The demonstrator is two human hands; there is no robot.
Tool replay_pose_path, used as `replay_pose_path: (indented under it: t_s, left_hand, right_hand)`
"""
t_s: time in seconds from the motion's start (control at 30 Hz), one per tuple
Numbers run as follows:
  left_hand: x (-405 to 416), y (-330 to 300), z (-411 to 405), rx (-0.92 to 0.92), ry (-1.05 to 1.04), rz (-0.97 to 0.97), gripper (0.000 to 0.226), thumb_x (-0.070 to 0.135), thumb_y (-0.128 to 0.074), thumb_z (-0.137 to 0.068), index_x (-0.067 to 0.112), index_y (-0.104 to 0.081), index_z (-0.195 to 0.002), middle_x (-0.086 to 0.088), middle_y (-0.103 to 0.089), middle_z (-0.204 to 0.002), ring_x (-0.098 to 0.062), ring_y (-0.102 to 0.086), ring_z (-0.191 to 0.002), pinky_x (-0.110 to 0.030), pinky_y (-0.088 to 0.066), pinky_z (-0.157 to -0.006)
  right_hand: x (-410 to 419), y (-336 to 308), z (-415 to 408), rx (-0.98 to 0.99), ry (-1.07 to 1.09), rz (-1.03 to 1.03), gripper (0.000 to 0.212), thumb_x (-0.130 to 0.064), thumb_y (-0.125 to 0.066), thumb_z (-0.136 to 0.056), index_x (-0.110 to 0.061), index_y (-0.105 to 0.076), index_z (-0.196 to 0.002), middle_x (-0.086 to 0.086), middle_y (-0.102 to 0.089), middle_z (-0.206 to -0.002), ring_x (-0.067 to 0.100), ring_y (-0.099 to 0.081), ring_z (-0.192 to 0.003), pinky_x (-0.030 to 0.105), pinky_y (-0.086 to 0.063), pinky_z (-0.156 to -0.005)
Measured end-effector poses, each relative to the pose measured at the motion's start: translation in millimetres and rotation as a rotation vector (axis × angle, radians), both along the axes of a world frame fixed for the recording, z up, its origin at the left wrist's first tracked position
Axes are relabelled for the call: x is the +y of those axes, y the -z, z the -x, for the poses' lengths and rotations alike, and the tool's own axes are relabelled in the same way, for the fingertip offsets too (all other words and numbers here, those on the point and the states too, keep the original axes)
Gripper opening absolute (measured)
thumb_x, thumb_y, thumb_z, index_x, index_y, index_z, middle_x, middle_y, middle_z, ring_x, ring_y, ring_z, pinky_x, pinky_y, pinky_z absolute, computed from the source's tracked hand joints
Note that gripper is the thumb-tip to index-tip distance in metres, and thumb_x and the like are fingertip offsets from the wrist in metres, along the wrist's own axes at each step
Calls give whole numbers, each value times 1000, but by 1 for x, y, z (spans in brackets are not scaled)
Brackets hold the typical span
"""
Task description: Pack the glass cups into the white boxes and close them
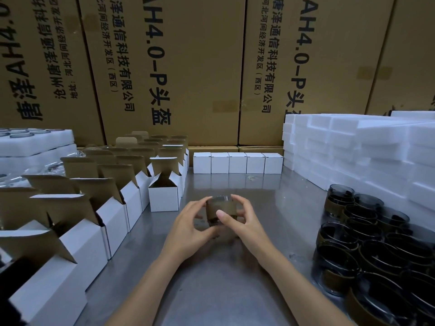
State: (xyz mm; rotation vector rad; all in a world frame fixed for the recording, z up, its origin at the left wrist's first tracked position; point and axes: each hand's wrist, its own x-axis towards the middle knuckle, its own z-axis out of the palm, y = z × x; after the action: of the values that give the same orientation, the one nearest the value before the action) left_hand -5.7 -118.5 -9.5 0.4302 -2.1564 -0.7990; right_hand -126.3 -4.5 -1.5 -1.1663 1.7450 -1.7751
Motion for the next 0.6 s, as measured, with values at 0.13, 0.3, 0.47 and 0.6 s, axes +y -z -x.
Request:
replay_pose_path:
  t_s: [0.13, 0.3, 0.47, 0.6]
  left_hand:
    - [6, -8, -2, 73, 48, -186, 43, 58, -74, -66, 55, -56, -104, 24, -68, -97, 4, -62, -94, -8, -47, -78]
    - [11, -10, 1, 96, 137, -415, 37, 63, -64, -70, 32, -75, -88, 11, -71, -73, -5, -63, -68, -16, -48, -63]
    - [10, -14, 2, -2, -20, -536, 60, 75, -46, -68, 22, -71, -54, 5, -63, -50, -11, -57, -52, -15, -43, -53]
    - [9, -14, 2, -19, -49, -542, 61, 77, -46, -67, 24, -68, -46, 4, -56, -44, -12, -52, -48, -13, -40, -47]
  right_hand:
    - [6, -6, 6, -8, -117, -72, 49, -42, -78, -74, -42, -52, -116, -3, -64, -110, 11, -62, -106, 29, -51, -90]
    - [6, -7, 8, -145, -107, -83, 68, -66, -70, -55, -17, -60, -99, -1, -66, -98, 14, -64, -81, 36, -53, -79]
    - [4, -10, 6, -64, -64, -233, 70, -81, -63, -52, -17, -54, -81, -15, -59, -55, 6, -58, -55, 21, -47, -59]
    - [6, -12, 5, -63, -106, -251, 73, -79, -66, -58, -13, -60, -89, -13, -65, -60, 8, -66, -63, 22, -49, -65]
